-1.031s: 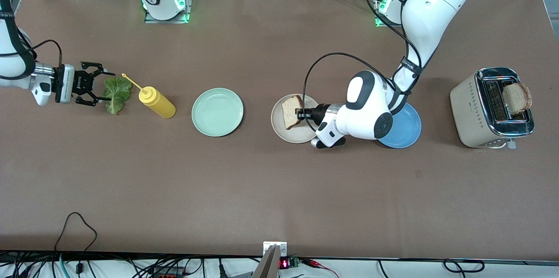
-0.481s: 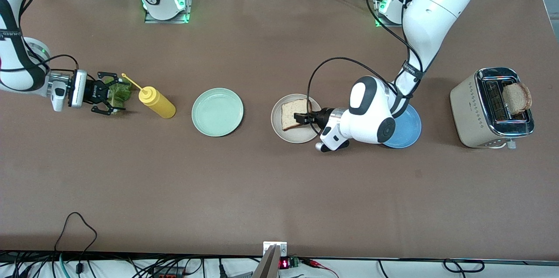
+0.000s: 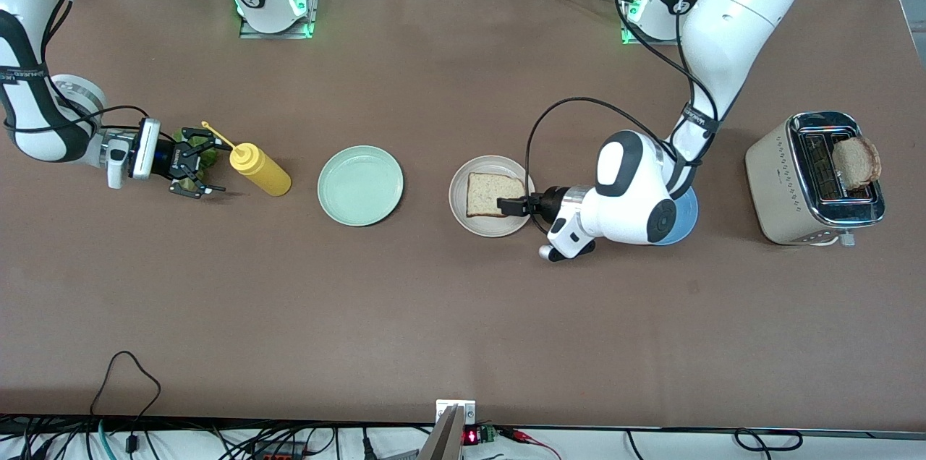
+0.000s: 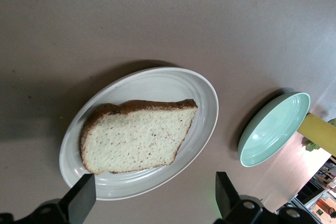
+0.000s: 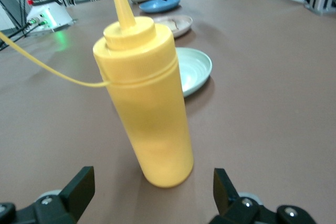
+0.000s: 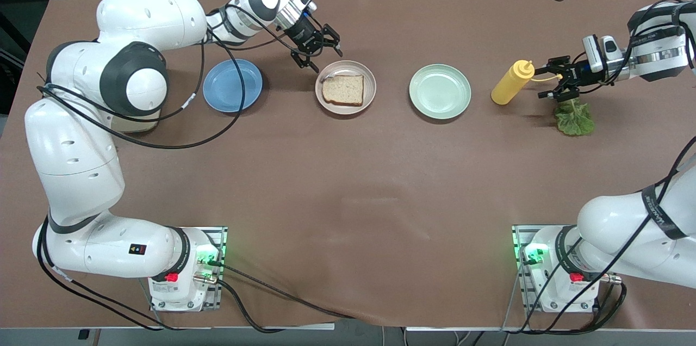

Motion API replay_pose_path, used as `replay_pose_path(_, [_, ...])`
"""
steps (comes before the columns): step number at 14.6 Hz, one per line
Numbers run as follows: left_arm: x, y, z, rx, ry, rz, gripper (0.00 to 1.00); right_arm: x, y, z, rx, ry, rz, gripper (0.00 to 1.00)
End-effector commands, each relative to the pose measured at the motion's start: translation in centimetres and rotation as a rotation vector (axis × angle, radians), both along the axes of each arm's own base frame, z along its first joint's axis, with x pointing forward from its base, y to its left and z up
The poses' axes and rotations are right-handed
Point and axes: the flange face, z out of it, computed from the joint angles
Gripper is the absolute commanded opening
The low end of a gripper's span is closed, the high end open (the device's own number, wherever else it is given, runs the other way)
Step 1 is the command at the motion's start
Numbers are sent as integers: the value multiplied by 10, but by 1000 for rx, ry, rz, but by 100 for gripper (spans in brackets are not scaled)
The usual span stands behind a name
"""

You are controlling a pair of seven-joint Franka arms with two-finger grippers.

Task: Make sandwich in beige plate with both arms
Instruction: 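Release the bread and withdraw the left gripper while the right gripper grasps the bottle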

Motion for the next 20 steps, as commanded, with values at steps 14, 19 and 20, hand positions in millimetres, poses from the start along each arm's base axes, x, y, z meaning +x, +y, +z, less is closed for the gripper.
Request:
replay_pose_path(14, [38,153,151,511,-344,-216,100,-4,28,-37,131,-42,-4,100])
replay_pose_path(19, [28,247,250,585,-422,-219,100,0,46,-38,150,-43,10,100])
replay_pose_path(20, [22,258,277,593,-461,-219,100,0,48,-40,152,-43,9,100])
